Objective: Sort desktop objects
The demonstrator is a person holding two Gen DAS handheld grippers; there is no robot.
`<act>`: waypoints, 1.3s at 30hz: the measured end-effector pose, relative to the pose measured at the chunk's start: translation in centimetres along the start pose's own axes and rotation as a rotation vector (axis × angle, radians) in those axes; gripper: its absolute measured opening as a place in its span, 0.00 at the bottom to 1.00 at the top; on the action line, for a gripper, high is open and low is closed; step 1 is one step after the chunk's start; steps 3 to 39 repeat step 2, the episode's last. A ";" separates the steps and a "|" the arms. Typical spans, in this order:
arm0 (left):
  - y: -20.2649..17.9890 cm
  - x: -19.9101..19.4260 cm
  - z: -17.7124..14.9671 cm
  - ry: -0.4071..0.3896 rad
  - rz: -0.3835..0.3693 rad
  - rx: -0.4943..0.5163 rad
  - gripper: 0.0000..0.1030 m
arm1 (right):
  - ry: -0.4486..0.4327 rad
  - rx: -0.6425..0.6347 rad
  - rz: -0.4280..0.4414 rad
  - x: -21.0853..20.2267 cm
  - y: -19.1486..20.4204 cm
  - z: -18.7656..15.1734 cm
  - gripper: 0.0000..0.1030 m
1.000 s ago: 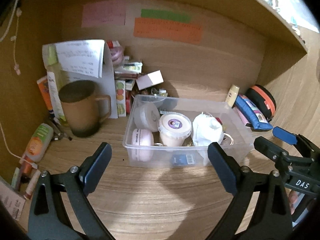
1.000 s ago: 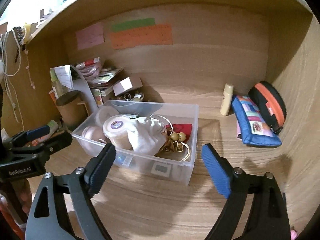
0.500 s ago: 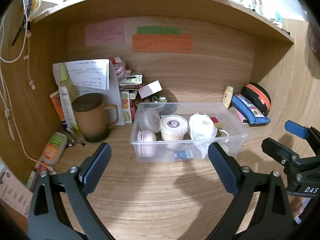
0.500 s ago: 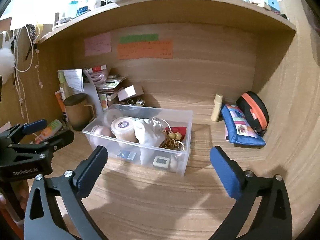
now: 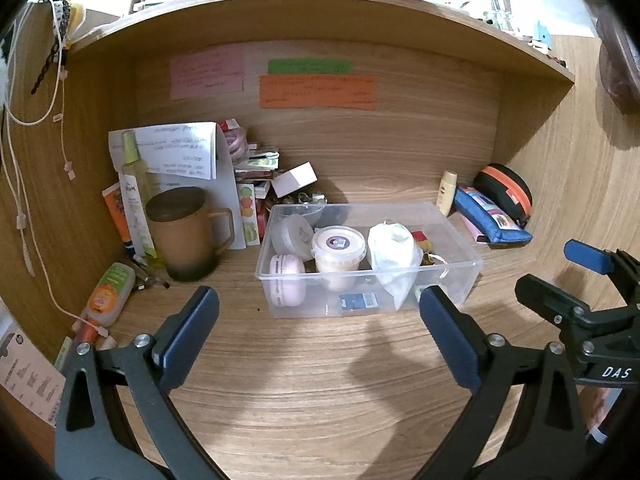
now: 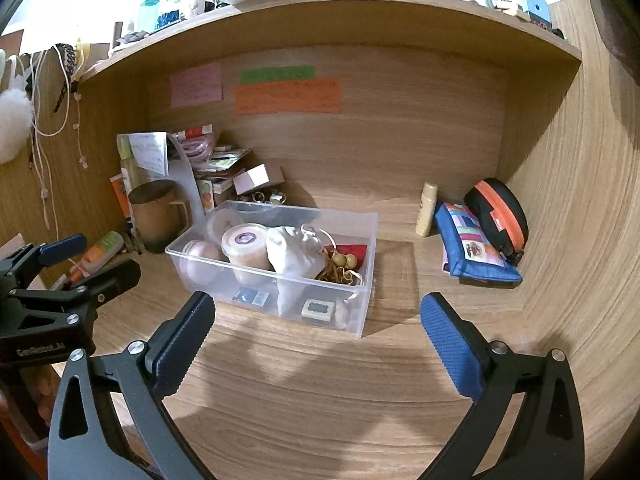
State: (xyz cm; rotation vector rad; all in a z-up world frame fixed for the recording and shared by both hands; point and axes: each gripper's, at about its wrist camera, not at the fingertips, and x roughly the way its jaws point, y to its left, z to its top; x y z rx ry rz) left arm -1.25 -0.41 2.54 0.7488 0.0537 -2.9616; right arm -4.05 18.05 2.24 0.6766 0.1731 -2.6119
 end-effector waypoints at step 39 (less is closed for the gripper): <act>-0.2 0.1 0.0 -0.002 0.000 0.011 0.99 | 0.007 0.008 0.001 0.3 -0.2 -0.1 1.00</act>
